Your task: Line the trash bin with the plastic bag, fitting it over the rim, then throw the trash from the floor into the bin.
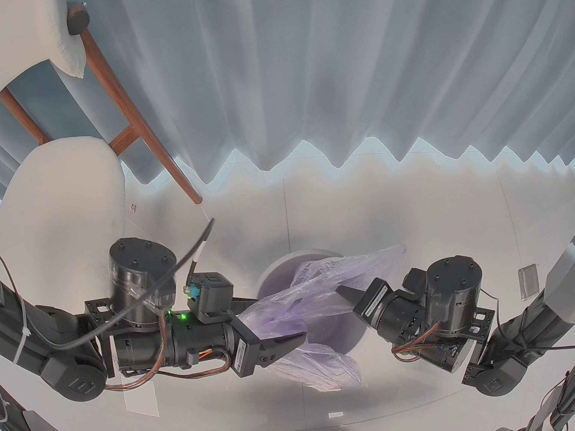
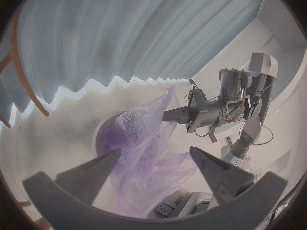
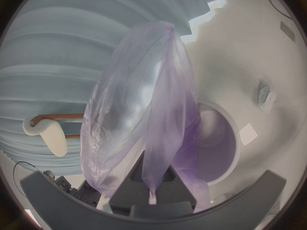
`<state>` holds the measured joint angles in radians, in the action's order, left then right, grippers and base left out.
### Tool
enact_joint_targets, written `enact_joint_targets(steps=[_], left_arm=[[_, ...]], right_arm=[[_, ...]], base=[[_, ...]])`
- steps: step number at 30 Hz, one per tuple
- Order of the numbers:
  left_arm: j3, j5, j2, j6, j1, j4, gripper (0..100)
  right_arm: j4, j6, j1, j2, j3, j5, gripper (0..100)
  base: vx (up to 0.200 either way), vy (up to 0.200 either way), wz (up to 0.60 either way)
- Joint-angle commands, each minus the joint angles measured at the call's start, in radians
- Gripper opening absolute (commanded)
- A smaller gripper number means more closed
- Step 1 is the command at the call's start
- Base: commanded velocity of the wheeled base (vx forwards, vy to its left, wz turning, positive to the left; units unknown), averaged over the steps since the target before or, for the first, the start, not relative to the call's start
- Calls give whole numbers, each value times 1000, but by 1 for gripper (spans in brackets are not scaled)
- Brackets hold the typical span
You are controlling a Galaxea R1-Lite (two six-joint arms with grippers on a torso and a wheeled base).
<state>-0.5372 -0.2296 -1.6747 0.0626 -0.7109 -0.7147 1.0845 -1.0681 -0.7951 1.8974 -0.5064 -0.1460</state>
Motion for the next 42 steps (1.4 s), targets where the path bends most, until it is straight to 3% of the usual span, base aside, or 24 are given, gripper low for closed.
enact_joint_targets(steps=[1,14,27,36,42], left_arm=[[16,7,32,51,-1,0,100],[92,12,61,65,11,15,100],[117,73,6,60,50,86,100],[106,75,-65,60,64,92,100],[22,93,-149,65,67,90,100]], right_arm=[[2,5,39,-18,23,0,0],[43,2,80,-60,37,5,0],[45,2,96,-63,35,5,0],[48,2,96,-66,46,6,0],[45,2,96,-95,43,8,0]], base=[[0,0,0],[0,0,0],[0,0,0],[0,0,0],[0,0,0]])
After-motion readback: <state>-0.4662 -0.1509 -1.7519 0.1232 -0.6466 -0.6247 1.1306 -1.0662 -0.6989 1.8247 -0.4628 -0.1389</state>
